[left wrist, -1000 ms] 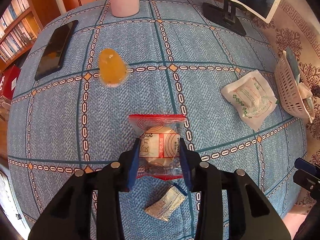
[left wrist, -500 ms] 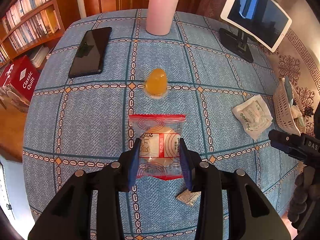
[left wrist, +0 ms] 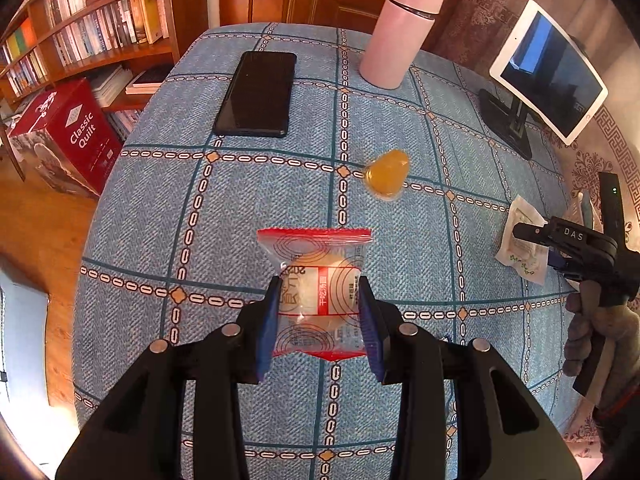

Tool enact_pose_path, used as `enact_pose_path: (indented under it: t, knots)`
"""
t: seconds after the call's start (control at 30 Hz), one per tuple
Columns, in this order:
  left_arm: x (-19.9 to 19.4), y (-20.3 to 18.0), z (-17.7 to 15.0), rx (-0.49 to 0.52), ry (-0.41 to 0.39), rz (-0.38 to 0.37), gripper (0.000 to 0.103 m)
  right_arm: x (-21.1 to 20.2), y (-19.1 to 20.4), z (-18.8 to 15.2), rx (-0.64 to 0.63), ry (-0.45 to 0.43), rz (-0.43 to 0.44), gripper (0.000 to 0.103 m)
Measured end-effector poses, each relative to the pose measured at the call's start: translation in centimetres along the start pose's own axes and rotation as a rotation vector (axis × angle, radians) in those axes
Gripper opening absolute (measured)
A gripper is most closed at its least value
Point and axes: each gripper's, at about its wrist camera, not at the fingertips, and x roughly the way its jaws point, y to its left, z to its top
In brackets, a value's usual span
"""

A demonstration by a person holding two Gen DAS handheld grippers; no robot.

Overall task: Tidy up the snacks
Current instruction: 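Grasp the white green-printed packet with the right tool while the left tool holds the cake packet, then lift the white packet with the right tool toward the white basket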

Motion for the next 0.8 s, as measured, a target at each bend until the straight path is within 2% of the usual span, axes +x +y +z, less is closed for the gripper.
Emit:
enact_pose_path:
  t: [0.17, 0.3, 0.43, 0.67, 0.73, 0.8]
  knots:
    - [0.1, 0.4, 0.0, -0.02, 0.0, 0.0, 0.038, 0.9, 2.4, -0.5, -0.144, -0.017, -0.128, 0.069]
    - [0.3, 0.5, 0.1, -0.027, 0.002, 0.001, 0.038, 1.2, 3.7, -1.0, -0.243, -0.045, -0.181, 0.059]
    - [0.4, 0.3, 0.2, -0.035, 0.003, 0.001, 0.038, 1.1, 4.3, -1.1, -0.297, -0.043, -0.155, 0.048]
    - [0.4, -0.6, 0.5, -0.026, 0.0, -0.004, 0.038, -0.9, 3.9, -2.1, -0.281, -0.032, -0.028, 0.039]
    - [0.4, -0.8, 0.6, -0.024, -0.002, -0.004, 0.038, -1.5, 3.8, -2.0, -0.279, -0.035, 0.0, 0.034]
    - [0.3, -1.2, 0.7, -0.021, -0.005, -0.003, 0.038, -1.7, 3.7, -2.1, -0.294, -0.035, 0.007, 0.032]
